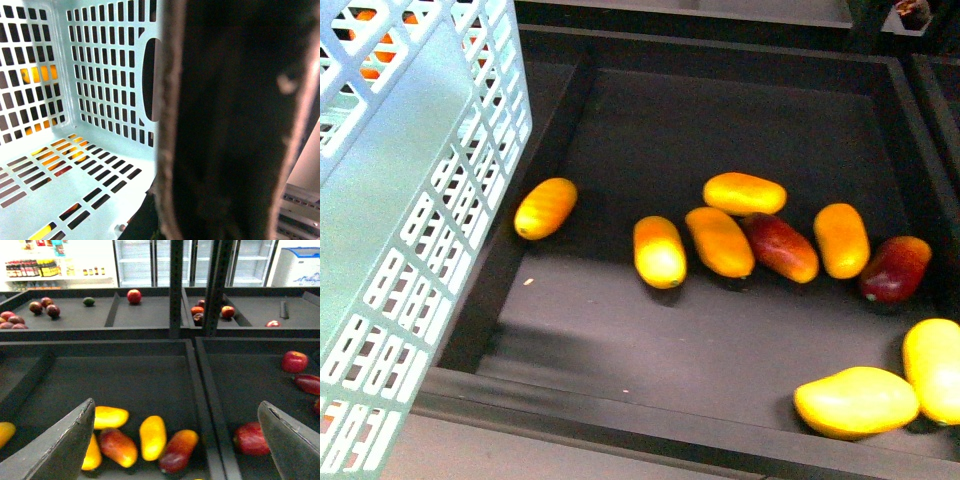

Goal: Pick mango and avocado into basket

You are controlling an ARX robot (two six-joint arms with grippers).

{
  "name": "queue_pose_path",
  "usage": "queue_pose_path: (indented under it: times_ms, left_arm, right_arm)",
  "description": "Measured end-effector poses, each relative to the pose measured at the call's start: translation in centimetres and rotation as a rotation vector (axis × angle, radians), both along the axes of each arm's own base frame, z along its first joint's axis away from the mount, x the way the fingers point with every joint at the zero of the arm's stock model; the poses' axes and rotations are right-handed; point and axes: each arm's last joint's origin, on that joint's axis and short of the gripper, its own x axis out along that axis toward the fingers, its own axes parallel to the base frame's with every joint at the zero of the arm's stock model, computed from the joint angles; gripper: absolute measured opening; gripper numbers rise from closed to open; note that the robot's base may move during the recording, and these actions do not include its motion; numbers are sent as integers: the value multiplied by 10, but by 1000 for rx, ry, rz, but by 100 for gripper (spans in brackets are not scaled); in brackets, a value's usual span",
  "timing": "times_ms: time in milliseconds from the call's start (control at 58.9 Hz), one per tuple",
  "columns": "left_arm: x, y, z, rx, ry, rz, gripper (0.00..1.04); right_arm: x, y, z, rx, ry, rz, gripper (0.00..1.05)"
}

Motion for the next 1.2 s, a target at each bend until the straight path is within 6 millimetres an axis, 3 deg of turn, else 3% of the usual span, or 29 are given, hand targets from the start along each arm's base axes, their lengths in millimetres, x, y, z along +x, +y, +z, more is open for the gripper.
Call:
queue_pose_path:
  times_ms: [814,899,1018,1120,1205]
  left_arm:
    - [0,2,0,31,-5,27,4]
    - [2,-1,-1,131,80,-196,4]
    - [28,-13,-11,486,16,-491,4]
    - [62,-33,-8,563,-31,-531,4]
    - [76,-50,-8,563,-53,-592,4]
  right_arm:
    - [0,0,0,0,0,6,96]
    - [0,0,0,0,0,4,96]
    - [0,0,0,0,0,4,96]
    - [0,0,0,0,0,1,96]
    - [0,0,0,0,0,1,96]
